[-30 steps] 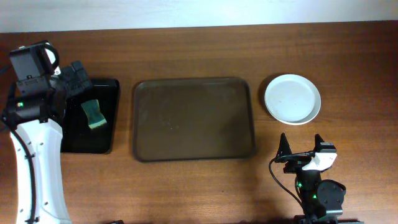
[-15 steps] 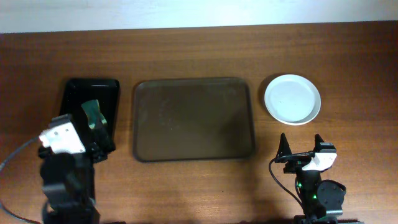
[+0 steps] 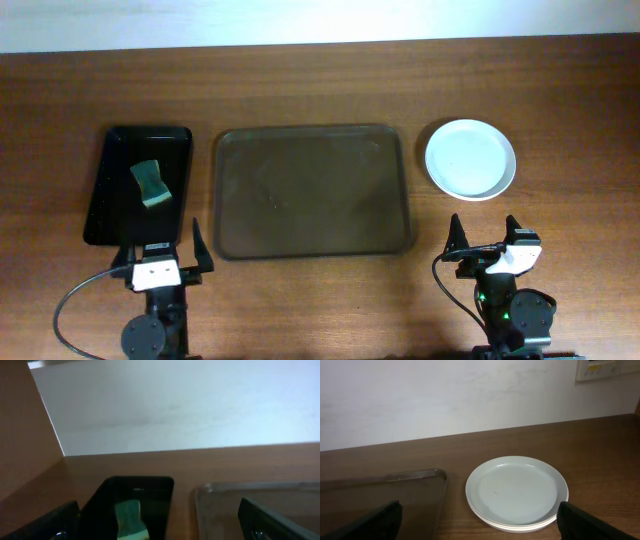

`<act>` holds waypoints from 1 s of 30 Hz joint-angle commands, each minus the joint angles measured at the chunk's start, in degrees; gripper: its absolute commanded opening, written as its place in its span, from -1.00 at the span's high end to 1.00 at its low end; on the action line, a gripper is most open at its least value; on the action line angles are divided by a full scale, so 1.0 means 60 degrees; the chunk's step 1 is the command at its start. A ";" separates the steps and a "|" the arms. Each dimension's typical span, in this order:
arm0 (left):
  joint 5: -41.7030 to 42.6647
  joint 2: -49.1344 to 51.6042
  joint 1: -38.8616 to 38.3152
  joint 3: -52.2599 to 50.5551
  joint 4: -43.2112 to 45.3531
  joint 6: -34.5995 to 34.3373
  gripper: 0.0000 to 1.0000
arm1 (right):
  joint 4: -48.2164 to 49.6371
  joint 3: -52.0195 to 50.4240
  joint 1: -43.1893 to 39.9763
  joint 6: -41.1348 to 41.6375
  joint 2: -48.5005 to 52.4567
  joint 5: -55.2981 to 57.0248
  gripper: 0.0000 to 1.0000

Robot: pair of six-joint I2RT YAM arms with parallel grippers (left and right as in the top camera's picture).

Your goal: Clean dirty plates on tray and stack at the side

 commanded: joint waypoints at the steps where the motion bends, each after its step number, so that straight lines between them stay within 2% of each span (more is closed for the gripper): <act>1: 0.0098 -0.0098 -0.0036 -0.0408 -0.0273 0.0612 -0.98 | -0.0047 -0.0051 -0.0069 0.0004 -0.0066 -0.0022 -0.97; 2: 0.0109 -0.0098 -0.0036 -0.0408 -0.0630 0.0616 -0.98 | -0.0047 -0.0051 -0.0069 0.0004 -0.0066 -0.0018 -0.97; 30: 0.0284 -0.0095 -0.0036 -0.0401 -0.0641 0.0608 -0.98 | -0.0047 -0.0051 -0.0069 0.0004 -0.0066 -0.0018 -0.97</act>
